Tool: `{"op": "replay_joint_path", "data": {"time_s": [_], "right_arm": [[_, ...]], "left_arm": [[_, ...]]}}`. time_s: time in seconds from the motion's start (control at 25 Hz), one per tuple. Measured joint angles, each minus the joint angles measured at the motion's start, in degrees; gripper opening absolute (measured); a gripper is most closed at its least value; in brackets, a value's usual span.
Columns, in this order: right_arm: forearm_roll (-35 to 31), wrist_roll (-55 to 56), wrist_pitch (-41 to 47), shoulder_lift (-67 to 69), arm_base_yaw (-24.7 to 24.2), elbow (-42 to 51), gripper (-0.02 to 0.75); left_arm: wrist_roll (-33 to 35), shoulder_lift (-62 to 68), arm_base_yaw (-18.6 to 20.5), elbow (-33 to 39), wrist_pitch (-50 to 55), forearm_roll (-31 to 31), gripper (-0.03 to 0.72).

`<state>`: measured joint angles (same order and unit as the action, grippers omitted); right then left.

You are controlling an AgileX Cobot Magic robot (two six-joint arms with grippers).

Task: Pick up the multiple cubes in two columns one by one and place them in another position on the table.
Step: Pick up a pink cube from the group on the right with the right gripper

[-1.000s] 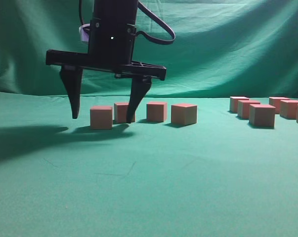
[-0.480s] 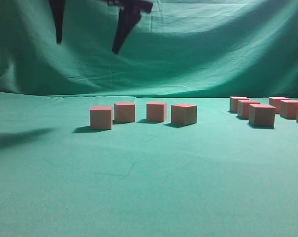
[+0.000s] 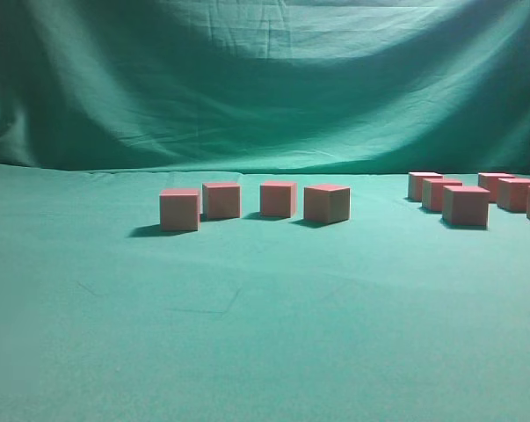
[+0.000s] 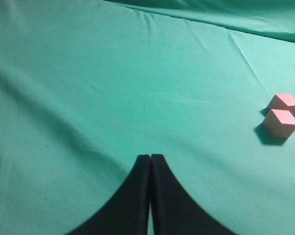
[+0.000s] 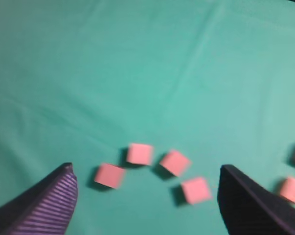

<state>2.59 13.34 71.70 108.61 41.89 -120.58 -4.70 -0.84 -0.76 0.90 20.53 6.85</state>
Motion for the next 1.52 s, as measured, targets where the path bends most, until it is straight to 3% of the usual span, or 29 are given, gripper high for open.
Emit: {"op": "replay_joint_path", "data": {"time_s": [0.36,0.56,0.88,1.16,1.52], "right_arm": [[2.96,-0.66,0.15,-15.92,-16.20,26.02,0.590],[3.18,-0.66,-1.71,-18.14,-22.42,39.81,0.590],[-0.89,-0.66,-23.76,-17.58,-23.19,56.58,0.590],[-3.25,-1.02,-34.01,-10.72,-23.19,57.30,0.590],[-5.58,-5.11,-41.08,-4.25,-23.10,57.30,0.590]], "left_arm": [[0.00,0.00,0.00,0.00,0.00,0.00,0.000],[0.00,0.00,0.00,0.00,0.00,0.00,0.000],[0.00,0.00,0.00,0.00,0.00,0.00,0.000],[0.00,0.00,0.00,0.00,0.00,0.00,0.000],[0.00,0.00,0.00,0.00,0.00,0.00,0.000]]}}
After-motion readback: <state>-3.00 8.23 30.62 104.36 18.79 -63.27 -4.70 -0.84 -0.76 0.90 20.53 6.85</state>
